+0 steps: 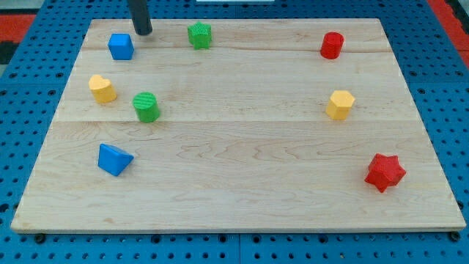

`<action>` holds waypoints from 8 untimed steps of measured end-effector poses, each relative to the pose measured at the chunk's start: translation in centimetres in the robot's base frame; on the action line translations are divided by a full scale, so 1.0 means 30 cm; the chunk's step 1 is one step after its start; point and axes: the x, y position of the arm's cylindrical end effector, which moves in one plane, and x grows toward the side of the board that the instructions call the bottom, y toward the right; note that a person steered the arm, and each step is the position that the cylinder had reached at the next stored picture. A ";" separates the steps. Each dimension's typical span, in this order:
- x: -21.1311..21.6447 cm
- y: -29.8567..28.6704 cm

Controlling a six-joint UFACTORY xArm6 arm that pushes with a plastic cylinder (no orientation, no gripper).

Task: Place the blue cube in between the green circle and the yellow heart

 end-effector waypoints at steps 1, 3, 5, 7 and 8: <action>0.026 -0.151; 0.336 -0.083; 0.235 0.109; 0.495 -0.041; 0.558 -0.038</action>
